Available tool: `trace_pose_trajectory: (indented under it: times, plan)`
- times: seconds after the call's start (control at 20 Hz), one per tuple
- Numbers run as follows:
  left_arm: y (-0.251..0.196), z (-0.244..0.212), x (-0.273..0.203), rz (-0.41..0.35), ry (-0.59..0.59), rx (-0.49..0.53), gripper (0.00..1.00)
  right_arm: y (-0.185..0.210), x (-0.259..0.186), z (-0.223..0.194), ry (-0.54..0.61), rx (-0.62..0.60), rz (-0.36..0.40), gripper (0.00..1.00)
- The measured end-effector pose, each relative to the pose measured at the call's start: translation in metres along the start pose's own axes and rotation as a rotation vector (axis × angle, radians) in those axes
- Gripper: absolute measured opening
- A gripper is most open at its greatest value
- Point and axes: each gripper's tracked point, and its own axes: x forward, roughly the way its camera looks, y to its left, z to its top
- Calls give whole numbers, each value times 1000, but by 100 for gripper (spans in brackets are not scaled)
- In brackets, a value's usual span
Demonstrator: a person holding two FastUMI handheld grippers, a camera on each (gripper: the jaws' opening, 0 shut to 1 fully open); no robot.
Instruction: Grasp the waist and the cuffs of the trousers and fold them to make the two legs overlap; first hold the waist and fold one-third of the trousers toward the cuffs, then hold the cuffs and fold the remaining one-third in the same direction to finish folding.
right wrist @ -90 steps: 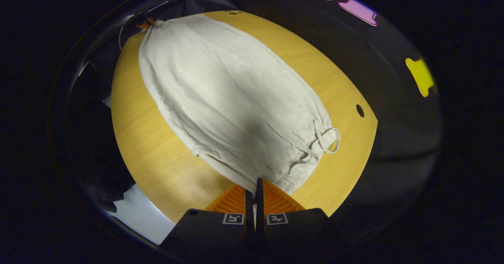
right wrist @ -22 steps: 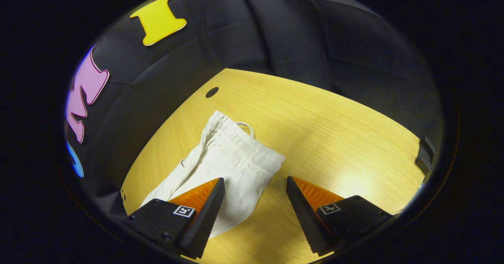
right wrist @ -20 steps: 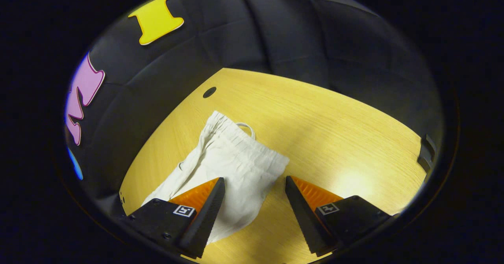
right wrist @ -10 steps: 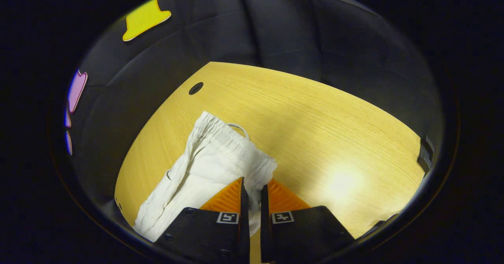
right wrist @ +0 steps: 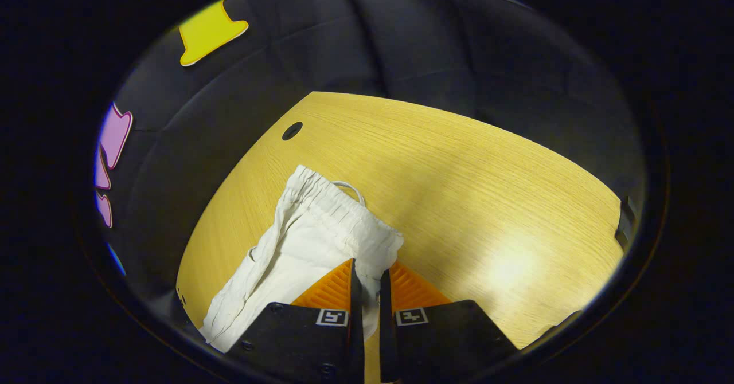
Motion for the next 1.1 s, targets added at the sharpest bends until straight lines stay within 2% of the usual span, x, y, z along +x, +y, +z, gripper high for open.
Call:
trace_pose_trajectory:
  times: [0.05, 0.15, 0.2, 0.35, 0.4, 0.45, 0.5, 0.55, 0.6, 0.7, 0.9, 0.95, 1.1]
  plan:
    - [-7, 5, 4, -2, -6, -22, 91, 0, 1, 0, 1, -1, 2, 15]
    - [-18, 13, 12, 11, -11, -40, 95, 0, 1, 0, 2, 1, 3, 15]
    - [-16, 13, 17, 42, -2, -39, 91, 0, 1, 0, 2, 1, 2, 15]
    - [-12, 14, 21, 150, 12, 8, 90, 0, 1, 0, -1, 2, 0, 15]
    - [-5, 14, 25, 214, 14, 37, 82, 0, 0, 0, 1, 4, 1, 15]
    - [2, 15, 26, 266, 9, 59, 71, 0, 1, -1, 2, 5, 2, 15]
    - [4, 15, 30, 292, -3, 71, 59, 0, 1, -1, 2, 4, 3, 15]
    - [0, 13, 30, 280, 0, 77, 47, 0, 1, -1, 1, 2, 5, 15]
    - [-4, 11, 24, 259, -17, 73, 27, 0, 1, -1, 1, -1, 9, 15]
    - [-5, 13, 26, 232, -38, 50, 10, -1, 0, -2, -1, 0, 19, 15]
    - [-5, 8, 27, 153, -34, -22, 3, 7, -9, 3, -44, -6, 76, 15]
    - [-5, 9, 27, 145, -34, -34, 7, 13, -15, 6, -62, -10, 103, 15]
    - [-6, 4, 27, 134, -23, -21, 6, 40, -53, 17, -134, -29, 199, 15]
